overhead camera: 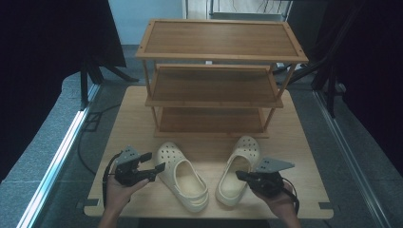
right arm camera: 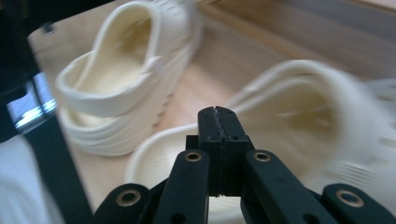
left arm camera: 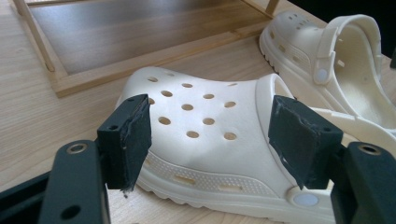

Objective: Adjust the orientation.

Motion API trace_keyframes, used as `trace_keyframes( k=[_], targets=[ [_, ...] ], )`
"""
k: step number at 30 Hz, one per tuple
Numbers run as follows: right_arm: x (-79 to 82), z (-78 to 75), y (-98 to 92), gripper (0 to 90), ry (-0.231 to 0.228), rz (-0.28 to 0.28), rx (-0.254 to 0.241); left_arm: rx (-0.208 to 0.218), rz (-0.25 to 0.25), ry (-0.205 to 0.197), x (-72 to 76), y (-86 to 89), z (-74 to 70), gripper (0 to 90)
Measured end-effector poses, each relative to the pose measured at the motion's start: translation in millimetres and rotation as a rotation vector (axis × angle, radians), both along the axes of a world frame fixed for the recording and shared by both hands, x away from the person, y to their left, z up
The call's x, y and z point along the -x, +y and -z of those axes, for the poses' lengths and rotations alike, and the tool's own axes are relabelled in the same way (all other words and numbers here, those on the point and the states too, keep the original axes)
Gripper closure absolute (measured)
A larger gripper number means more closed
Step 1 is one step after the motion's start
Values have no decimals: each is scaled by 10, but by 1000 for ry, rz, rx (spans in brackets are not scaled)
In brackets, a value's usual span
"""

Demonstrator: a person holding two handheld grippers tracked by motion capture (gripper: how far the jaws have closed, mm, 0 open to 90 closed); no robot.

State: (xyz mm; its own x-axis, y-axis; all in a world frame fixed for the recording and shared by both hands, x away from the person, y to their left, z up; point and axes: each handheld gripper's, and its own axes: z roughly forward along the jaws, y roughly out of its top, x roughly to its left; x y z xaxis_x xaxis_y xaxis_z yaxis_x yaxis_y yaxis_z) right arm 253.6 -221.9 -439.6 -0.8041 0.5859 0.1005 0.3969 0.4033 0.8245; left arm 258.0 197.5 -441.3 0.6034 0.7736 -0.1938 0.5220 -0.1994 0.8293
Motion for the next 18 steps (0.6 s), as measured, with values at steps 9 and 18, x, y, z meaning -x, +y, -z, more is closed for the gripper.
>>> trace_keyframes(
  k=[9, 18],
  targets=[
    [131, 131, 382, 900, 48, -126, 53, -3, 2, 2, 1, -12, 6, 306],
    [203, 298, 704, 900, 88, -217, 125, -6, 7, 5, 1, -19, 9, 306]
  ],
)
